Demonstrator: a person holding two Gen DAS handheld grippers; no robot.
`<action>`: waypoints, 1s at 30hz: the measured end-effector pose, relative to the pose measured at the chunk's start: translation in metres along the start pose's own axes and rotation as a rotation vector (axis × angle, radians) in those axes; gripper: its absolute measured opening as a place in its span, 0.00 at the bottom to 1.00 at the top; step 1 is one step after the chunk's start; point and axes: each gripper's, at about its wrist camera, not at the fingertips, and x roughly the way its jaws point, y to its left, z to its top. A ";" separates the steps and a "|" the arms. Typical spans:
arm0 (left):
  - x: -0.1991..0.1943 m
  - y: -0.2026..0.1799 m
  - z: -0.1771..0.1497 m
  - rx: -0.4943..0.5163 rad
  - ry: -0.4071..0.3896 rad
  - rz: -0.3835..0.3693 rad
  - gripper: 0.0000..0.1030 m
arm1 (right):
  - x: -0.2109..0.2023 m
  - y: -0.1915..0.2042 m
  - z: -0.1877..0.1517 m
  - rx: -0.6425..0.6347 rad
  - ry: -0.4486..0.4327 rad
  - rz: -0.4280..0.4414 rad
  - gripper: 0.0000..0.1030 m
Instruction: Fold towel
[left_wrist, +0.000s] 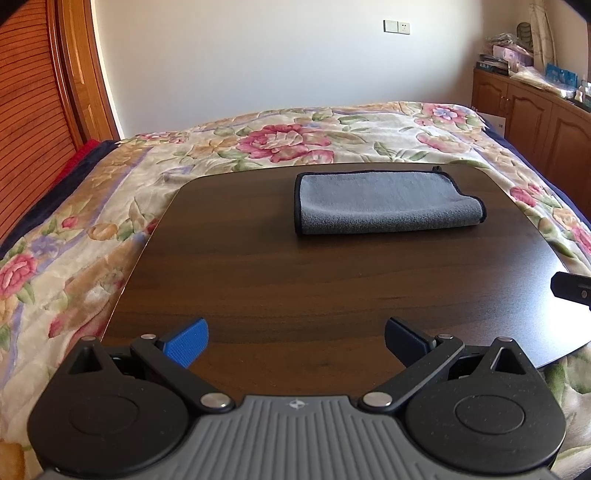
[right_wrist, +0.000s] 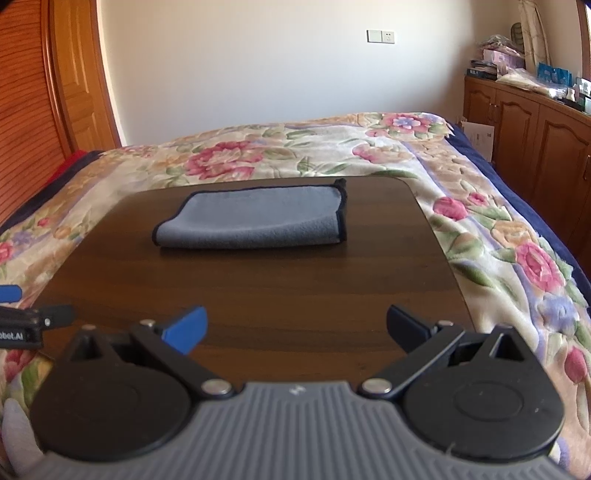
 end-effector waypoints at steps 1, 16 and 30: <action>0.000 0.000 0.000 0.000 0.001 0.000 0.97 | 0.000 0.000 0.000 0.001 0.000 -0.001 1.00; 0.001 0.003 0.000 -0.017 0.006 0.012 0.97 | 0.001 -0.003 0.001 0.006 -0.002 -0.002 1.00; 0.001 0.004 -0.001 -0.024 0.005 0.007 0.97 | 0.001 -0.004 0.000 0.007 -0.003 -0.002 1.00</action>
